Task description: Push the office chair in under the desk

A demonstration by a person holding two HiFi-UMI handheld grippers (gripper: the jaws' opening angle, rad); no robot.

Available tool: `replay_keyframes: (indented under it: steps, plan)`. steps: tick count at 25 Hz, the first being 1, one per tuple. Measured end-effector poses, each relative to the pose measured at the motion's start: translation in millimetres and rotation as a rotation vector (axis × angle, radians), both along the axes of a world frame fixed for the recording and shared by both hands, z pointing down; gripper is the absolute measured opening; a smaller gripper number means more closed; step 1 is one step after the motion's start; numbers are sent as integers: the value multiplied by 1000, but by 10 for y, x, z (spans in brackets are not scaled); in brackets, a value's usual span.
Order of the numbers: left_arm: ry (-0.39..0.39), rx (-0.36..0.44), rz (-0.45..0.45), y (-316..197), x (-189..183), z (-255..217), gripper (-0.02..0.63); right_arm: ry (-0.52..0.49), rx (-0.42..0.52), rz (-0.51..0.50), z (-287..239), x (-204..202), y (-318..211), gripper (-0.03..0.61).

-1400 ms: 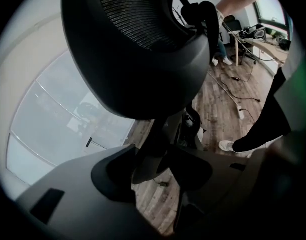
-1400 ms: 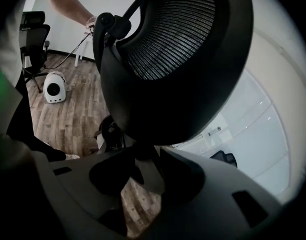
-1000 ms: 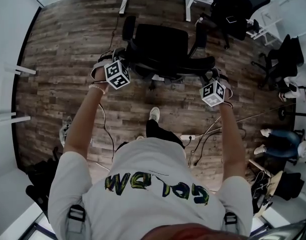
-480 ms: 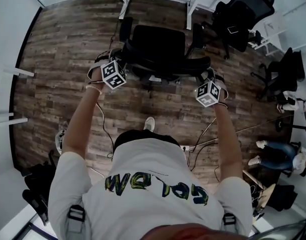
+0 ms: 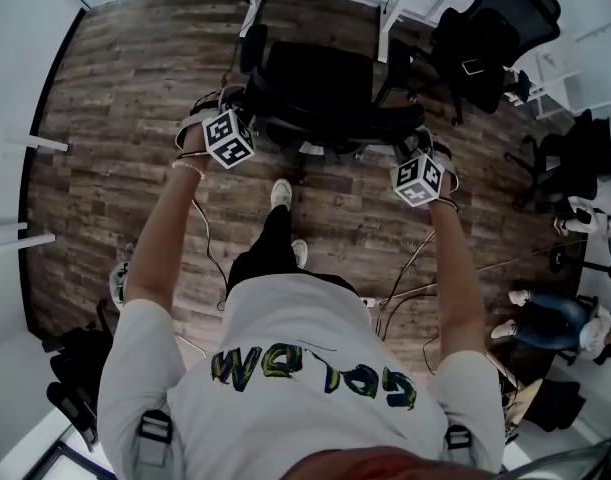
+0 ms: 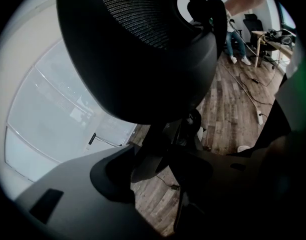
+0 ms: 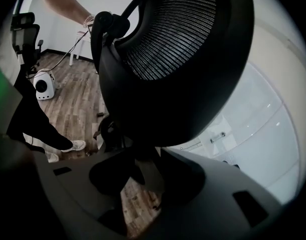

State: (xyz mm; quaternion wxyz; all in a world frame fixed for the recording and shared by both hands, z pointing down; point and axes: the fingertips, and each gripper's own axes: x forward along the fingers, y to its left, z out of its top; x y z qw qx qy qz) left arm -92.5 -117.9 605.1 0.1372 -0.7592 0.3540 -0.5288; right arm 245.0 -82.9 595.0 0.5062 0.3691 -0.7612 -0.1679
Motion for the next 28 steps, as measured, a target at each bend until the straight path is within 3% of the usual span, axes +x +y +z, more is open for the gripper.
replay_keyframes:
  steps: [28]
  plan:
    - [15, 28, 48, -2096, -465, -37, 221, -32, -6, 47, -13, -493, -1866, 167]
